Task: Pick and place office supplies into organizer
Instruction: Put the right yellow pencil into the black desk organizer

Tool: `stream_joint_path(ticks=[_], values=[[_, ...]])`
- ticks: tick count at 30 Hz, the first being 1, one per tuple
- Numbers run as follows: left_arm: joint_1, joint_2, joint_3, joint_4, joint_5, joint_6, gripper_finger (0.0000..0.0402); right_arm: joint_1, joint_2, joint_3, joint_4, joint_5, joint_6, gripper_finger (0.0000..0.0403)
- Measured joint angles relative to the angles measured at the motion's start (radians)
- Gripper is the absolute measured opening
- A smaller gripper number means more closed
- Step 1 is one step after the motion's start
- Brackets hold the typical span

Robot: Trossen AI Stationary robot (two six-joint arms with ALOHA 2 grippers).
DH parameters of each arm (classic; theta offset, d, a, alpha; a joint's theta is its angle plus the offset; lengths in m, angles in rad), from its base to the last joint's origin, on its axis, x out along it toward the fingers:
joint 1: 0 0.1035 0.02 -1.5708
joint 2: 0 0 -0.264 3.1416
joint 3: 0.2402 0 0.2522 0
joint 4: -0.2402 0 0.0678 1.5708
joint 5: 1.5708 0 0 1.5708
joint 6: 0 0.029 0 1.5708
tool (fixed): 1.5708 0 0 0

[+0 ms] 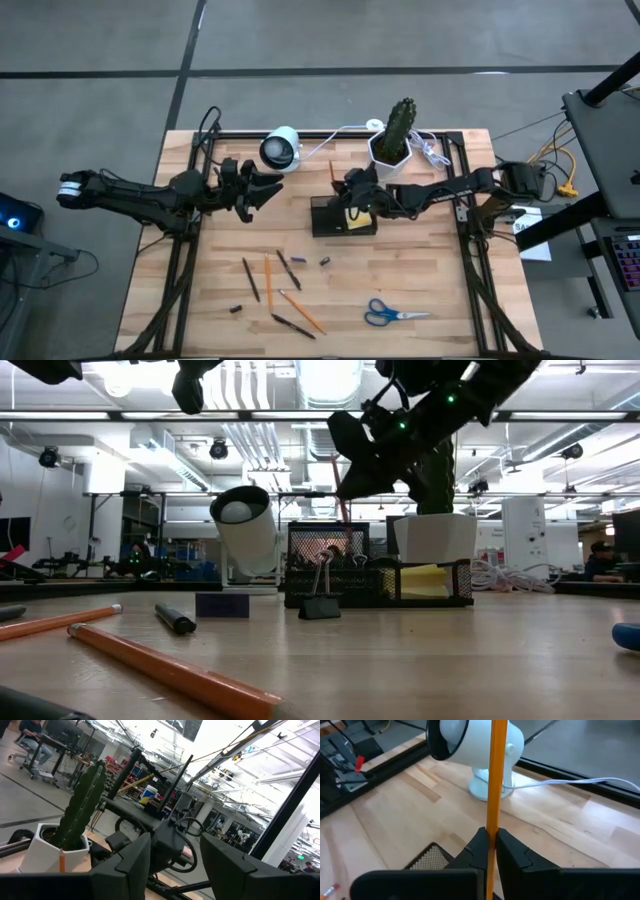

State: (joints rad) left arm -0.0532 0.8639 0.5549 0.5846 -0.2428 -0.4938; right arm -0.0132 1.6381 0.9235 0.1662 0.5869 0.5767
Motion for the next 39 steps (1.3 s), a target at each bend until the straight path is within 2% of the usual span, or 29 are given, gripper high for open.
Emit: stream_joint_path(ticks=[4,12,20,39], values=[[0.0,0.0,0.0,0.0,0.0,0.001,0.0157,0.0,0.0,-0.029,0.047,-0.001,-0.009,0.0012],[0.0,0.0,0.0,0.0,0.0,0.001,0.0157,0.002,0.001,-0.111,0.259,-0.036,-0.058,0.0012],[0.001,0.0,0.0,0.0,0.0,0.001,0.0157,0.002,0.001,-0.131,0.264,-0.076,-0.092,0.0012],[0.001,0.0,0.0,0.0,0.0,0.0,0.0157,-0.059,0.001,-0.133,0.302,-0.303,-0.193,0.0012]])
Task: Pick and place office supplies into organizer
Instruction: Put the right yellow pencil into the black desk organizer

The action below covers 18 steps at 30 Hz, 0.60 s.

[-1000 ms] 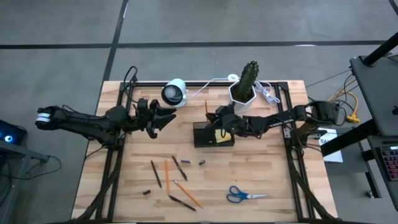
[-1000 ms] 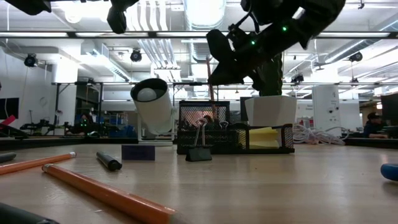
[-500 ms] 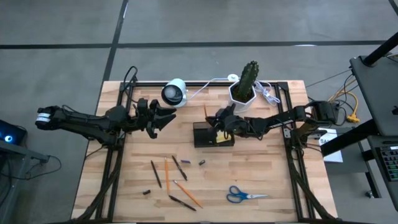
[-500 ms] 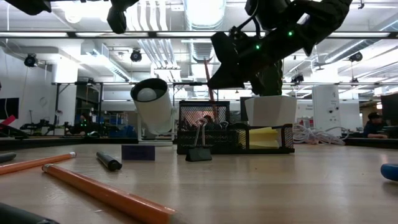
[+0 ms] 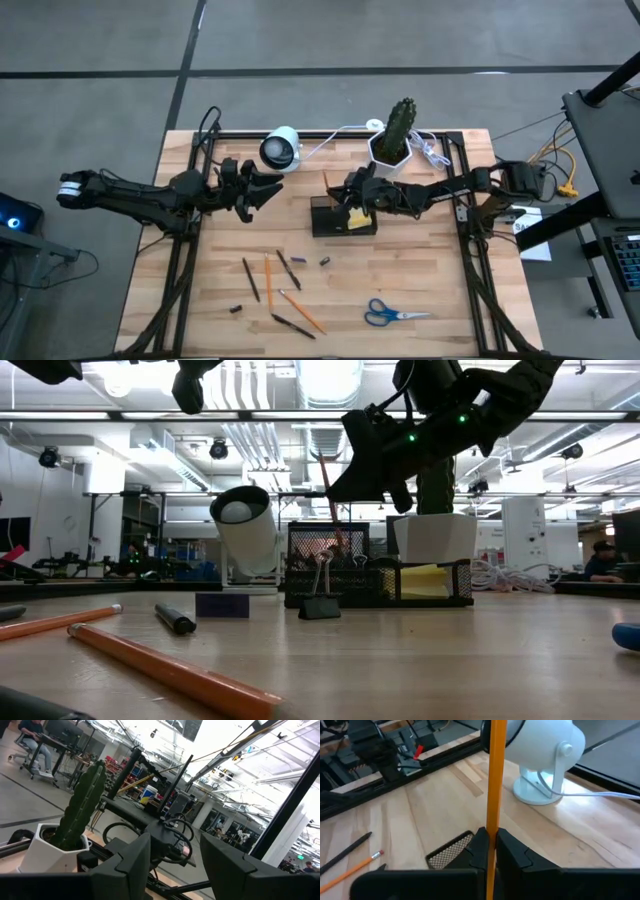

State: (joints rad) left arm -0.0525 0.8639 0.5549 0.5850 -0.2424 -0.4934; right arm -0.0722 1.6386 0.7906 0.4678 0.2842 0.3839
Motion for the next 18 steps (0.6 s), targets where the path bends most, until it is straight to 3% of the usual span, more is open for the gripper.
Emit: stream_joint_path(ticks=[8,18], values=[[0.0,0.0,0.0,0.001,0.0,0.0,0.0157,-0.012,0.078,0.002,0.243,-0.026,0.007,0.0012],[0.0,0.0,0.001,0.01,0.0,0.0,0.0157,-0.011,0.18,0.06,0.258,-0.051,0.013,0.0012]])
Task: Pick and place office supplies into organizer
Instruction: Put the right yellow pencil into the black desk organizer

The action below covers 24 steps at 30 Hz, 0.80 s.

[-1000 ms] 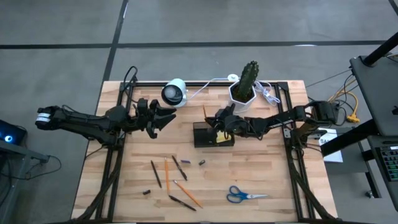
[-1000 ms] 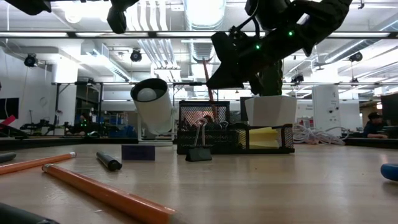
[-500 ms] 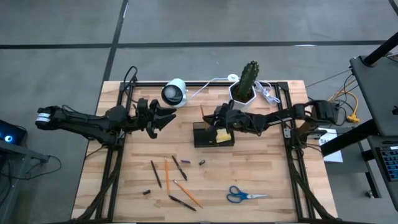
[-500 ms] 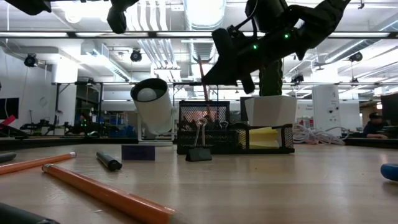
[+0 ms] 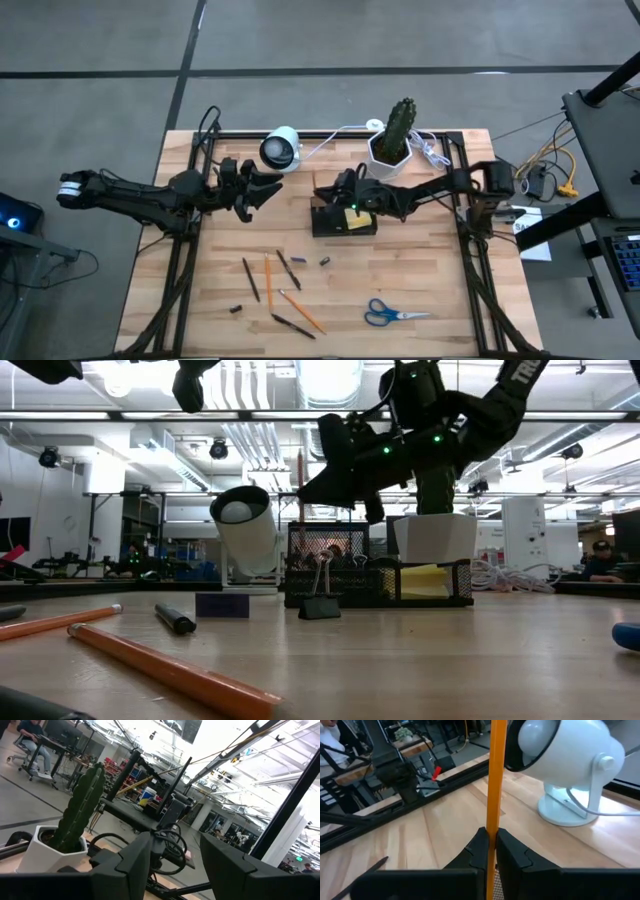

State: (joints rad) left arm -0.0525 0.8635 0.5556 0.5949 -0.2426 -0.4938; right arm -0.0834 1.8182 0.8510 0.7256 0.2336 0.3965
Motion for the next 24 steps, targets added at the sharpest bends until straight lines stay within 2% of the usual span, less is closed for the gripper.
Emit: stream_joint_path(ticks=[10,16,24], values=[[-0.001,0.0,0.001,0.004,0.0,0.0,0.0157,0.0,0.049,0.028,-0.004,-0.013,-0.053,0.0012],[-0.001,0.0,0.001,0.003,0.0,0.0,0.0157,0.0,0.049,0.024,-0.009,-0.077,-0.093,0.0012],[-0.001,0.0,0.001,0.0,0.0,0.0,0.0157,-0.002,0.05,0.02,-0.043,-0.1,-0.136,0.0012]])
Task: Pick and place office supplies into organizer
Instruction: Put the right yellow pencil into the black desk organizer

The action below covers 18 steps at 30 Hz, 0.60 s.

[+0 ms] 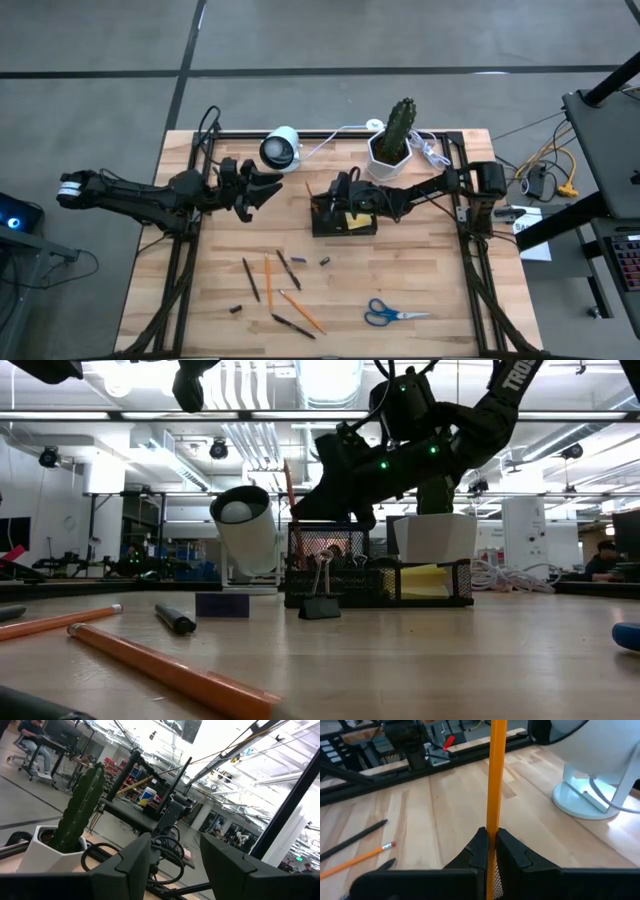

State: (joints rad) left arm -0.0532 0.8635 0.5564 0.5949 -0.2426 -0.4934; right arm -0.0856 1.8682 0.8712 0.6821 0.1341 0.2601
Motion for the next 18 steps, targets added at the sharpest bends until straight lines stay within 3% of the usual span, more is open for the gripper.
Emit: stream_joint_path(ticks=[18], values=[[0.001,0.0,0.0,0.002,0.0,0.0,0.0157,-0.014,0.0,-0.004,-0.058,-0.042,-0.028,0.0012]])
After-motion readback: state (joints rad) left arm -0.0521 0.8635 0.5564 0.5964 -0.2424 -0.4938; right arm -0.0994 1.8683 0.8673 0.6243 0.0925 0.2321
